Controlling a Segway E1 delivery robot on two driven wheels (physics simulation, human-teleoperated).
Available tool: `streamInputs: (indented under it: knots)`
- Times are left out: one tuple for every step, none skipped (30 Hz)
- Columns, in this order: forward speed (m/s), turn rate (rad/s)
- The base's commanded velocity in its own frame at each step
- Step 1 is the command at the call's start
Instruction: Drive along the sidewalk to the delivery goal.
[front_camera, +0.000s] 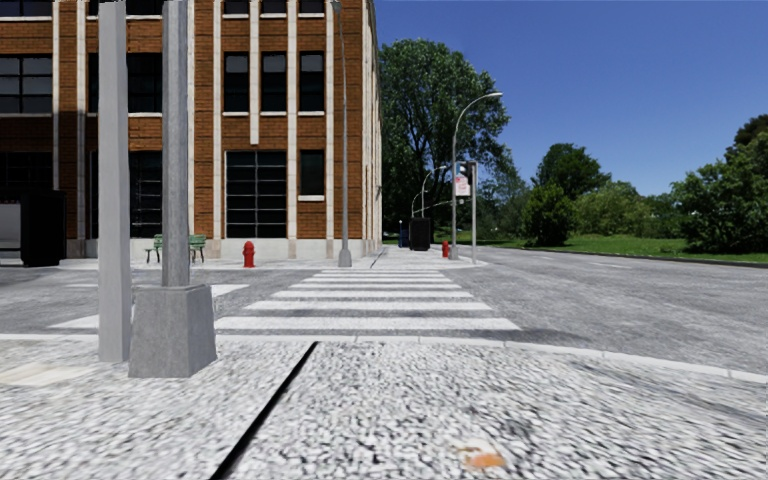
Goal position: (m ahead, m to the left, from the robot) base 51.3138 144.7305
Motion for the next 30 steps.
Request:
streamInputs:
  knots:
    - [2.00,0.00]
    - [2.00,0.00]
    - [2.00,0.00]
    - [2.00,0.00]
    - [2.00,0.00]
    - [2.00,0.00]
    - [2.00,0.00]
    - [2.00,0.00]
    - [2.00,0.00]
    - [2.00,0.00]
    - [2.00,0.00]
    - [2.00,0.00]
    - [2.00,0.00]
    - [2.00,0.00]
    - [2.00,0.00]
    - [2.00,0.00]
    - [2.00,0.00]
    - [2.00,0.00]
    - [2.00,0.00]
    - [2.00,0.00]
    - [2.00,0.00]
    - [2.00,0.00]
    - [2.00,0.00]
    - [2.00,0.00]
    - [2.00,0.00]
    - [2.00,0.00]
    - [2.00,0.00]
    - [2.00,0.00]
    - [2.00,0.00]
    - [2.00,0.00]
